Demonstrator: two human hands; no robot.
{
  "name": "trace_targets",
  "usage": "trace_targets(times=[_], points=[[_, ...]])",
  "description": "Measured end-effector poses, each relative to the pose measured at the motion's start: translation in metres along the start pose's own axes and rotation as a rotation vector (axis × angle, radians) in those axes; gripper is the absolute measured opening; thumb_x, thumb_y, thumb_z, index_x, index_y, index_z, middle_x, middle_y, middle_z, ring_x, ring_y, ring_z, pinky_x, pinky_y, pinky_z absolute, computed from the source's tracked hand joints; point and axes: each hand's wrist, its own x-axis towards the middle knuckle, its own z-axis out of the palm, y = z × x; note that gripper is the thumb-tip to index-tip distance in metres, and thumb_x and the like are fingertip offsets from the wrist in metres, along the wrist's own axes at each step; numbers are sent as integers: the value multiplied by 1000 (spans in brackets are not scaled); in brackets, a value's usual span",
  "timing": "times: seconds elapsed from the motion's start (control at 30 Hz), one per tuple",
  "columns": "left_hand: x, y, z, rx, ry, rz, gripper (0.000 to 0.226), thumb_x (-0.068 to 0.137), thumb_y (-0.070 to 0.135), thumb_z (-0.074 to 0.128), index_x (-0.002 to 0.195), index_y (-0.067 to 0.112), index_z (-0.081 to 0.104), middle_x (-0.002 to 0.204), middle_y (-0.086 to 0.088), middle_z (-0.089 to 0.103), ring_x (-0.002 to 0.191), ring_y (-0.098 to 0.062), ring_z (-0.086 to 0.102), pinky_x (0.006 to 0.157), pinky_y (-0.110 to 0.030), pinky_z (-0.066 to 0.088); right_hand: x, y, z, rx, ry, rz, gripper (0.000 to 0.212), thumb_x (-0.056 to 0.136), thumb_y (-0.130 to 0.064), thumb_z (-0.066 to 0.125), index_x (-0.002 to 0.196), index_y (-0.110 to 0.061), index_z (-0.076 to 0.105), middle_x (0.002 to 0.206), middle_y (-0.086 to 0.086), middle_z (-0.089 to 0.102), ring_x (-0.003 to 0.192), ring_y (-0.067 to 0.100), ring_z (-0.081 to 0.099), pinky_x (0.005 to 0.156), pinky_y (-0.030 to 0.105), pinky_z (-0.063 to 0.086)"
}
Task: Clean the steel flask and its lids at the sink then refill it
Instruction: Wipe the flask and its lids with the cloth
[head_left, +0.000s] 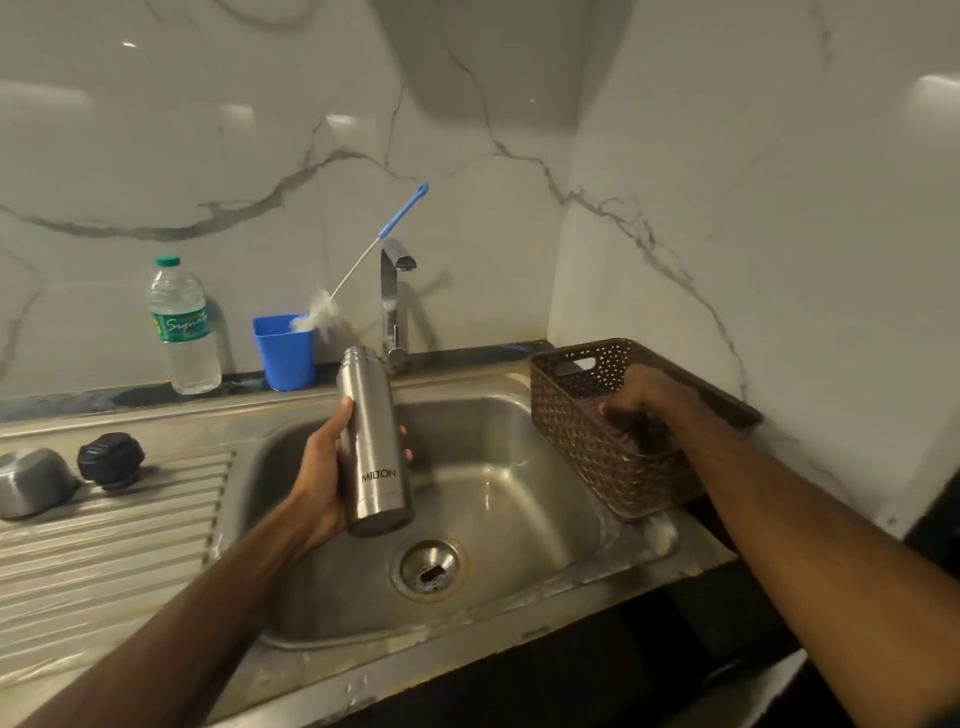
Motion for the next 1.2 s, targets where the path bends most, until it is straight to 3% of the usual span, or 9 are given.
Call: trace_targets(times=[0.1, 0.3, 0.43, 0.57, 0.73, 0.83, 0.97, 1.07, 1.2], points=[[1, 0, -2, 17, 5, -1, 70, 94, 58, 60, 137, 3, 58, 125, -23, 68, 92, -36, 71, 84, -48, 61, 4, -4, 1, 46, -15, 22, 30, 92, -28, 76, 88, -9, 53, 94, 10, 62, 71, 20, 63, 56, 29, 52], [1, 0, -2, 14, 9, -11, 70, 94, 58, 60, 138, 4, 57, 121, -22, 69, 91, -36, 71, 86, -49, 59, 12, -8, 5, 205, -100, 97, 31, 83, -21, 83, 102, -3, 66, 109, 13, 69, 90, 25, 64, 81, 35, 56], [0, 0, -1, 13, 11, -14, 69, 94, 58, 60, 138, 5, 56, 121, -22, 69, 90, -36, 71, 79, -47, 62, 14, -8, 3, 339, -88, 134, 32, 81, -17, 83, 101, -4, 63, 114, 14, 69, 82, 24, 62, 69, 32, 52], [1, 1, -2, 19, 13, -16, 68, 95, 57, 60, 138, 5, 56, 122, -23, 69, 90, -36, 72, 79, -47, 62, 14, -9, -6, 470, -78, 101, 50, 83, -23, 84, 121, -1, 60, 112, 12, 65, 97, 26, 63, 77, 34, 52], [3, 0, -5, 17, 22, -17, 70, 94, 58, 61, 140, 5, 55, 122, -22, 69, 92, -36, 71, 85, -49, 60, 2, -7, -39, 623, 3, -2, 52, 95, -24, 71, 135, 1, 50, 118, 17, 66, 88, 25, 64, 61, 31, 53], [3, 0, -4, 7, 25, -22, 69, 94, 58, 61, 138, 5, 55, 120, -22, 70, 92, -36, 71, 85, -49, 59, -13, -3, -66, 755, 141, -64, 42, 98, -24, 67, 130, 0, 56, 112, 15, 71, 85, 26, 72, 70, 38, 61], [2, 0, -4, -1, 37, -29, 69, 94, 58, 62, 138, 6, 55, 122, -23, 69, 92, -36, 71, 81, -48, 61, -52, -18, -93, 1067, 294, -245, 20, 93, -23, 75, 105, -8, 67, 103, 10, 77, 83, 23, 77, 71, 39, 64], [0, 2, -3, -23, 48, -36, 71, 92, 58, 63, 138, 5, 55, 121, -23, 70, 92, -37, 71, 85, -50, 60, -84, -45, -92, 1412, 135, -309, 23, 86, -17, 81, 101, -6, 70, 100, 7, 80, 90, 24, 78, 85, 47, 63], [-5, 4, -1, -58, 64, -38, 69, 92, 56, 64, 136, 3, 55, 119, -24, 69, 91, -37, 71, 88, -51, 58, -102, -90, -50, 1720, -235, -260, 49, 78, -14, 88, 120, -3, 67, 111, 11, 78, 102, 27, 76, 90, 40, 61]])
